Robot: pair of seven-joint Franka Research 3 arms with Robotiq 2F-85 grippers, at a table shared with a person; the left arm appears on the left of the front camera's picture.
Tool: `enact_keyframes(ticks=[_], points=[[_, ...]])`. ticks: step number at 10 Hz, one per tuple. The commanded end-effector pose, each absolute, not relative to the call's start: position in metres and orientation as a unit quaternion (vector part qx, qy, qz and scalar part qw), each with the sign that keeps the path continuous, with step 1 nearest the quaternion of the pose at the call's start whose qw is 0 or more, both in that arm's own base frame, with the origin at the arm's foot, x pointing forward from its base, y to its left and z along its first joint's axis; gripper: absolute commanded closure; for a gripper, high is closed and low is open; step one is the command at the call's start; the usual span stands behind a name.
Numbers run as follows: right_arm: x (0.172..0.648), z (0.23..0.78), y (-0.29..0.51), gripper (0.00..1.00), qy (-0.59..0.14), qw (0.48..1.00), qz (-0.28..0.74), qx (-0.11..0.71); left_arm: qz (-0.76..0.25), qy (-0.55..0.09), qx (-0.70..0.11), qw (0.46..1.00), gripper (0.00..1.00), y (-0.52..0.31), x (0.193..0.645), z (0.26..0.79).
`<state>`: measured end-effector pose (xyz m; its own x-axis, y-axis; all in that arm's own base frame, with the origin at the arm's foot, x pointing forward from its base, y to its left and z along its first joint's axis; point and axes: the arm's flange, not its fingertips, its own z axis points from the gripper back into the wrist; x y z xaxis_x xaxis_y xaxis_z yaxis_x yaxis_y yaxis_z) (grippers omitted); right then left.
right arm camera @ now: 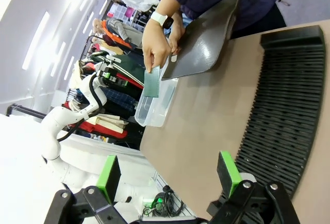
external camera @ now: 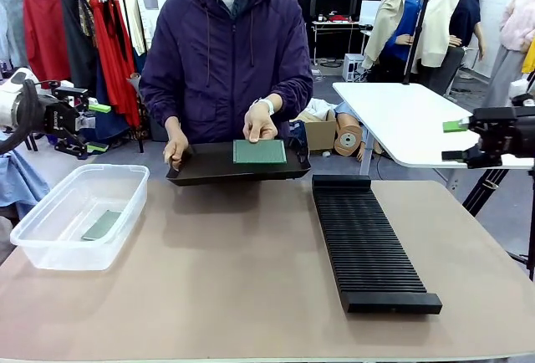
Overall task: Sort PCBs into racks and boxes based on the side picked up.
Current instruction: Pick up the Blank PCB handed by the Human.
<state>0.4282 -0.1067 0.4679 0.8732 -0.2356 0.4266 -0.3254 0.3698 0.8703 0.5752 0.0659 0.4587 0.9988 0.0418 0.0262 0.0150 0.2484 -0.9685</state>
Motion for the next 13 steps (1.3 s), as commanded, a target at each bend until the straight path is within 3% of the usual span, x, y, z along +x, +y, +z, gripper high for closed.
enact_keyframes(ticks=[1,13], points=[[0.448,0.465,-0.082,0.0,-0.261,0.786,0.022,0.56,0.014,-0.023,-0.611,0.791,0.0,0.066,0.575,0.46],[0.543,0.402,0.011,0.0,-0.135,0.758,0.112,0.628,0.014,-0.023,-0.611,0.791,0.0,0.066,0.575,0.46]])
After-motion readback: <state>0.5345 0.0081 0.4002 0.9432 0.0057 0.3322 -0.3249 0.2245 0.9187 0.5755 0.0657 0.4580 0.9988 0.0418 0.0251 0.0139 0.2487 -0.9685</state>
